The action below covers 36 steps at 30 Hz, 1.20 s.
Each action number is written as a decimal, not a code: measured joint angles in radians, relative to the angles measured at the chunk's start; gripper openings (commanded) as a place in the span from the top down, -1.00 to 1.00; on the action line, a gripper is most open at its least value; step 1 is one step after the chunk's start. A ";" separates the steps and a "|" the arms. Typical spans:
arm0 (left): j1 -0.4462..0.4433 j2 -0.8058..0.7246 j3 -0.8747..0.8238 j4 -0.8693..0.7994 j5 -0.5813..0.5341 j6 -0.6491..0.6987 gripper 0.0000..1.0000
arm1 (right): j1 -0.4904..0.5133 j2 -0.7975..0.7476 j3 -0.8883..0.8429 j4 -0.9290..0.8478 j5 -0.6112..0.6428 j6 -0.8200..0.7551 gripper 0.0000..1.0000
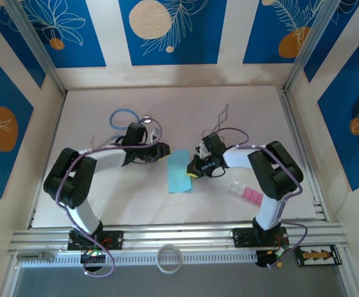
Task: Fold a paper plane with a square sheet of paper (pick it up from the middle)
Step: Fold the triangle a second time at the center of the table.
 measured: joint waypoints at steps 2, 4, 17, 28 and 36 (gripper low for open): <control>-0.015 0.000 0.008 -0.033 0.000 0.019 0.54 | 0.008 -0.010 -0.008 0.016 0.022 0.046 0.88; -0.034 0.004 0.023 -0.066 0.000 0.039 0.59 | 0.017 -0.016 -0.016 0.035 0.033 0.080 0.87; -0.082 0.125 0.065 -0.182 -0.021 0.081 0.76 | 0.025 -0.041 -0.063 0.128 0.027 0.169 0.68; -0.084 0.130 0.065 -0.187 -0.035 0.101 0.77 | 0.022 -0.037 -0.062 0.149 0.007 0.172 0.55; -0.084 0.126 0.064 -0.182 -0.042 0.114 0.48 | 0.005 -0.024 -0.059 0.150 -0.001 0.172 0.86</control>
